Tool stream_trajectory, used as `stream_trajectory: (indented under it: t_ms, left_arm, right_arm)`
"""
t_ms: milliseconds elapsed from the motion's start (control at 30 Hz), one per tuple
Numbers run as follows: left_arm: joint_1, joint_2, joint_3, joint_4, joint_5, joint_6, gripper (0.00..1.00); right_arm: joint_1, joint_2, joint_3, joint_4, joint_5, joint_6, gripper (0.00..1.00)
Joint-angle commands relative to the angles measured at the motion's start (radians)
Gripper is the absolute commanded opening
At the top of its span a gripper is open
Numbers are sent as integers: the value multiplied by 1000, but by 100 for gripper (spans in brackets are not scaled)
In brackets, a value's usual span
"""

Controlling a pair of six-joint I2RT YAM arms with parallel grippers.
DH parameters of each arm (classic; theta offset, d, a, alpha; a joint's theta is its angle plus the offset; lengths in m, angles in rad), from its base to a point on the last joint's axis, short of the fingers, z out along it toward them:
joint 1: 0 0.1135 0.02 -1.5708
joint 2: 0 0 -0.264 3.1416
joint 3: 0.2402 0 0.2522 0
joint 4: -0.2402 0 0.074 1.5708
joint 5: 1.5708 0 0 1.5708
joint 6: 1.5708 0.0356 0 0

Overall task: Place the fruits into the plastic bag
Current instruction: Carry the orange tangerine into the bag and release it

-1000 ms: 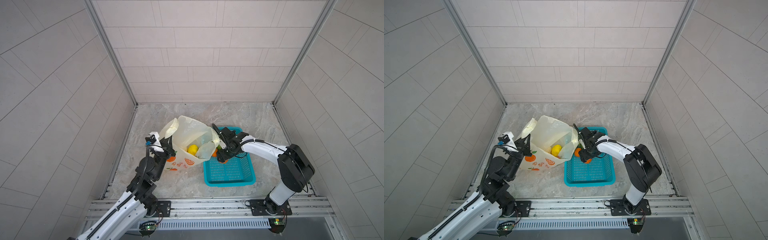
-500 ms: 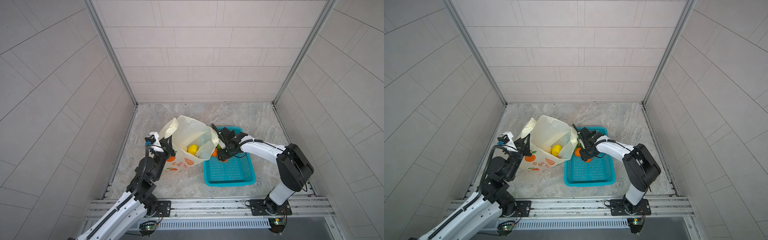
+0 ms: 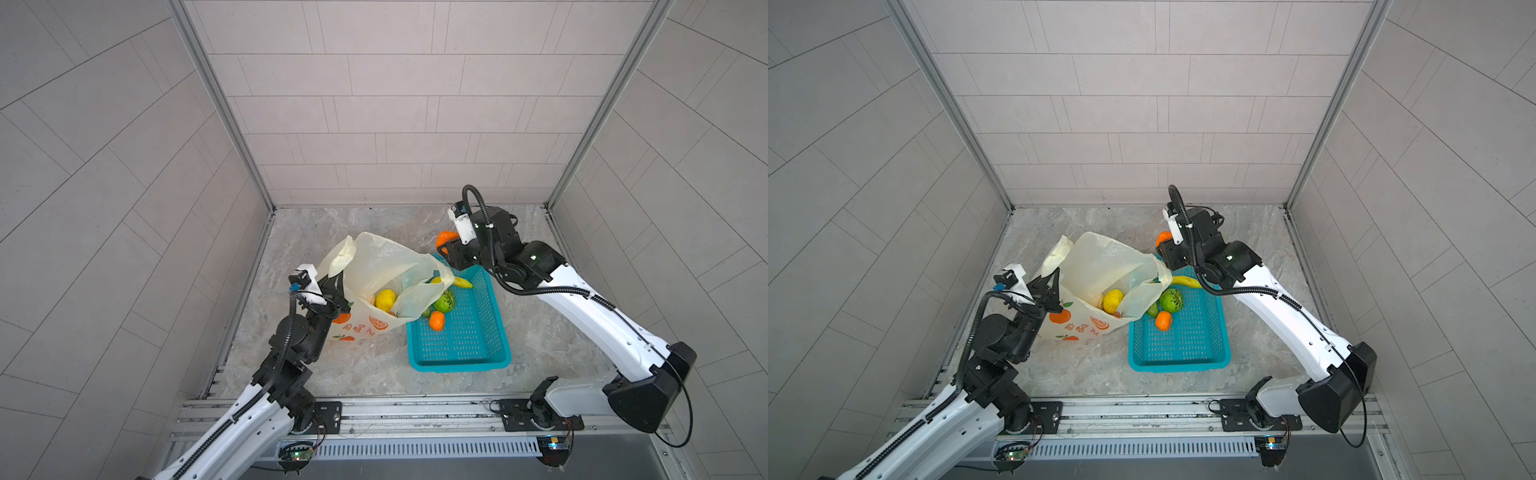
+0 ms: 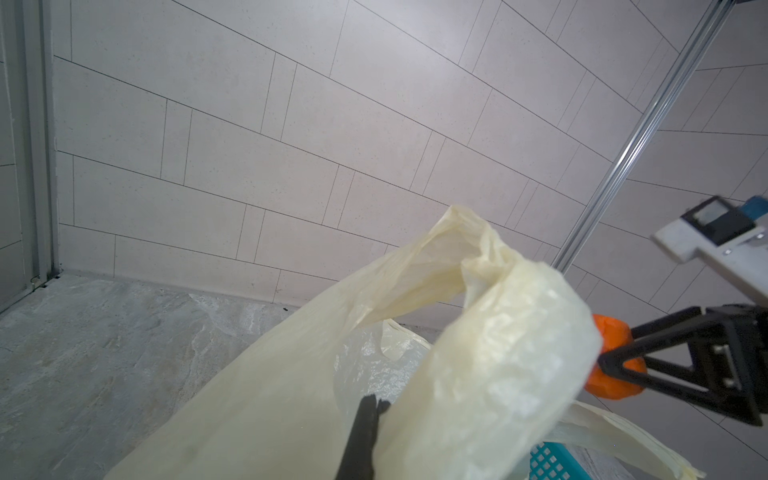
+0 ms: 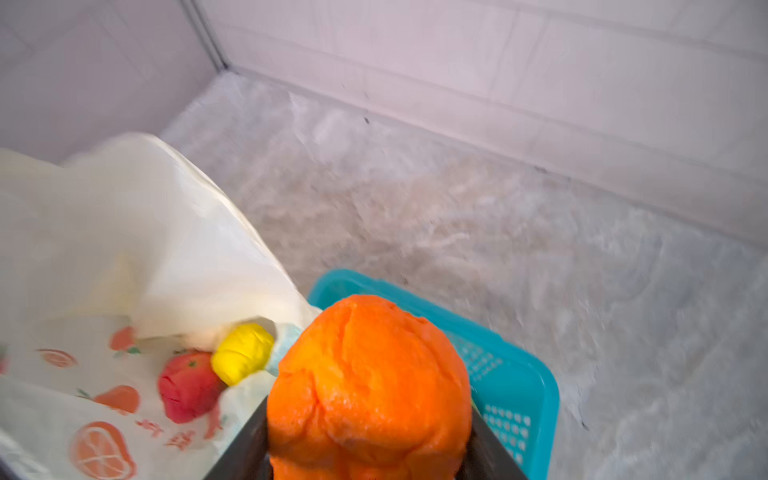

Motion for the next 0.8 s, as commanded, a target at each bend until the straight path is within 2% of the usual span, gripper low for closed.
stream_trajectory:
  t_ms: [0,200,433,600,733,767]
  left_arm:
    - [-4,-15,-8,27,1,8,0]
    - [-4,-33,-9,14,9,6,0]
    - [-4,-40,-10,3,17,-10,0]
    - [-5,-41,-12,4,20,-13,0]
    - [-6,-42,-16,2,19,-13,0]
    - [-4,-40,-16,3,20,-13,0]
  right_arm:
    - [85,94,79,-6,-128,-36,49]
    - [215,318,145,24,-284,-27,50]
    - [310,580,349,-146,-465,-192,54]
    - [313,612,341,-119,-518,-151,71]
    - [308,580,325,-99,-479,-141,77]
    - [307,570,321,-94,-468,-137,82]
